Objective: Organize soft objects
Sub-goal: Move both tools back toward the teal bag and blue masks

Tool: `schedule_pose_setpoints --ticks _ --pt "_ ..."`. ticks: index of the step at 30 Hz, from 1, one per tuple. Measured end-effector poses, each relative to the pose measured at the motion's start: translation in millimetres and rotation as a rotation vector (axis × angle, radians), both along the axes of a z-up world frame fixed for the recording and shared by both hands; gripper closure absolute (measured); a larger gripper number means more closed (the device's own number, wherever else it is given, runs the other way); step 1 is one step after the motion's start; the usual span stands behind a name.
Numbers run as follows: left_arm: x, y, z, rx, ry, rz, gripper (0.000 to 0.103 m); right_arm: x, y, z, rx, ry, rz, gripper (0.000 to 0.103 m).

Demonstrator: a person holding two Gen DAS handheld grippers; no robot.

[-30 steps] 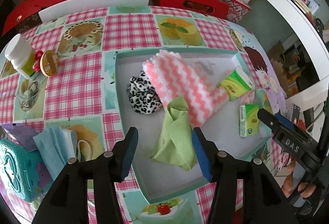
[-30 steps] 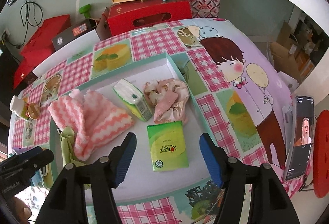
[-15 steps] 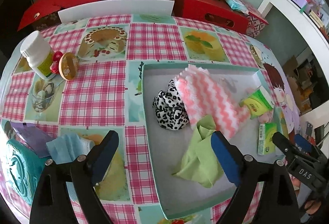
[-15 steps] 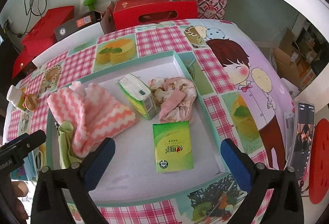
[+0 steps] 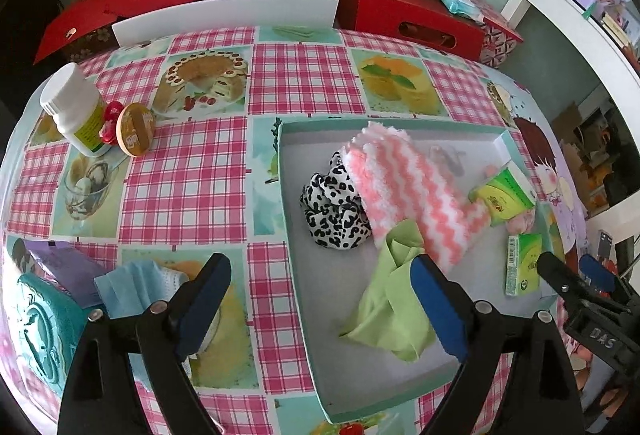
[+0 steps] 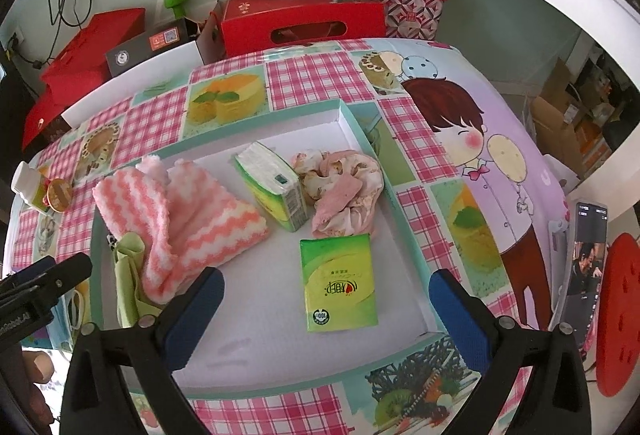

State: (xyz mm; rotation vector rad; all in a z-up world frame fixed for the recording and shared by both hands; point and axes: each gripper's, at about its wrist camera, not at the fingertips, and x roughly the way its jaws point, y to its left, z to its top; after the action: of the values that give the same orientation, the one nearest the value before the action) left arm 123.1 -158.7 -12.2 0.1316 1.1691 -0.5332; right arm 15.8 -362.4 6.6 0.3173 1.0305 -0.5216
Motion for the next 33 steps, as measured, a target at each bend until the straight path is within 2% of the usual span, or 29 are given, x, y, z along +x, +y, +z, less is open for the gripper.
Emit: schedule_pose_setpoints --ticks 8,17,21,27,33 --pt "-3 2 11 0.015 -0.033 -0.021 0.012 7 24 16 -0.007 -0.051 0.06 0.0" --pt "12 42 36 -0.008 -0.09 0.072 0.012 14 38 16 -0.017 -0.041 0.096 0.0" --pt "25 78 49 -0.013 -0.128 0.169 0.012 15 38 14 -0.019 -0.031 0.094 0.0" --pt "43 141 58 0.03 -0.167 0.35 0.012 20 46 12 -0.021 -0.023 0.113 0.0" --pt "56 206 54 0.057 -0.159 0.531 0.012 31 69 9 -0.036 -0.011 0.182 0.0"
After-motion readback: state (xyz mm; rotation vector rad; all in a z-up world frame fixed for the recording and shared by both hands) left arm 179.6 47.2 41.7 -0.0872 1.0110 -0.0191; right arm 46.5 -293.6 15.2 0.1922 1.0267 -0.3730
